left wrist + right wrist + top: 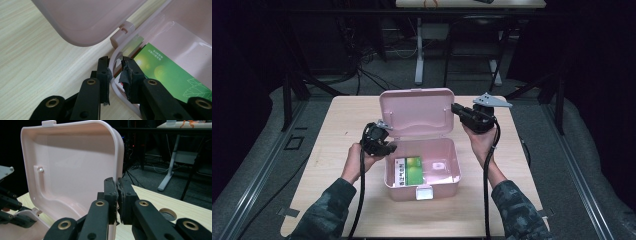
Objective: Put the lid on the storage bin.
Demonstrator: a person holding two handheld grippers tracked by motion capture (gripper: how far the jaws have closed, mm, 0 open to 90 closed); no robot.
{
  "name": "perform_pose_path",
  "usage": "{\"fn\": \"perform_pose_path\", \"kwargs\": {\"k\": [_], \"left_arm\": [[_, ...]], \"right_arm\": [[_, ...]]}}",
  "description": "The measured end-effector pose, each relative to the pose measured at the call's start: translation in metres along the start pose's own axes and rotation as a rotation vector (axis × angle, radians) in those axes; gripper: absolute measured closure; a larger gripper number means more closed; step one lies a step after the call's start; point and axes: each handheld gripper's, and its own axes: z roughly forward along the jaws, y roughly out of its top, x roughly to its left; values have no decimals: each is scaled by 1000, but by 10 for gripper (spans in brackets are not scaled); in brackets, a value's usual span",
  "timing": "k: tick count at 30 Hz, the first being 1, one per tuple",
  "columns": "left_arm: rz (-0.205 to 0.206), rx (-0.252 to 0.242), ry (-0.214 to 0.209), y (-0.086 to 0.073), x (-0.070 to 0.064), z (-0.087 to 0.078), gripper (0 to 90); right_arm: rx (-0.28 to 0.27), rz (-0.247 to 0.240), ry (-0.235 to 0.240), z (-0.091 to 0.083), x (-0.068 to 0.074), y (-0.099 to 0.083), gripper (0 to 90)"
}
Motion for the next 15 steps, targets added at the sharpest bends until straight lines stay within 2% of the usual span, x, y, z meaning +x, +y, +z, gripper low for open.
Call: {"fn": "perform_pose_path", "kwargs": {"k": [15], "left_arm": [[-8, -53, 3, -6, -2, 1, 748]], "right_arm": [[-7, -43, 33, -18, 7, -2, 862]]}}
